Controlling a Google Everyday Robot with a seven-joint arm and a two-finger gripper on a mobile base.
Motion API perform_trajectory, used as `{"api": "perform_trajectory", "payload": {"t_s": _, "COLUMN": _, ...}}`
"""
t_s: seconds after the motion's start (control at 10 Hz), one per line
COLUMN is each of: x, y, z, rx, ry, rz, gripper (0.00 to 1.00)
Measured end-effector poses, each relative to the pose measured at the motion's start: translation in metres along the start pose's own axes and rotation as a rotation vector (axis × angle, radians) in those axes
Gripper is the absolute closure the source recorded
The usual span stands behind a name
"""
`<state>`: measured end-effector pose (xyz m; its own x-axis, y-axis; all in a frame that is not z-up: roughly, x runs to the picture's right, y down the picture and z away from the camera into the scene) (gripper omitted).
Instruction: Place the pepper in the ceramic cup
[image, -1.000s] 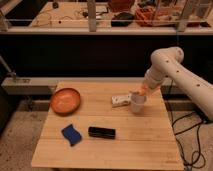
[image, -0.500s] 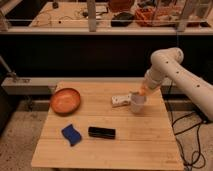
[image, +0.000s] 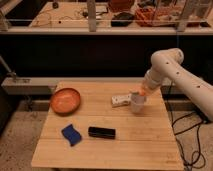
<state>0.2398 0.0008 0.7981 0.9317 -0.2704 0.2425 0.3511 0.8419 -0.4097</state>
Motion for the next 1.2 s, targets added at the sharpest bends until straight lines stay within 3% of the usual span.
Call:
{"api": "perform_trajectory", "payload": {"t_s": 0.7, "x": 0.0001, "y": 0.0003, "z": -0.0009, "rx": 0.019, "ry": 0.002, "rz": -0.020, "gripper": 0.93}}
{"api": "perform_trajectory", "payload": {"t_s": 0.9, "x": 0.0004, "y": 0.0011, "z": -0.0005, "rx": 0.023, "ry": 0.002, "rz": -0.025, "gripper": 0.88}}
{"api": "perform_trajectory", "payload": {"t_s": 1.2, "x": -0.0004, "y": 0.0011, "z": -0.0012, "rx": 0.030, "ry": 0.002, "rz": -0.032, "gripper": 0.88}}
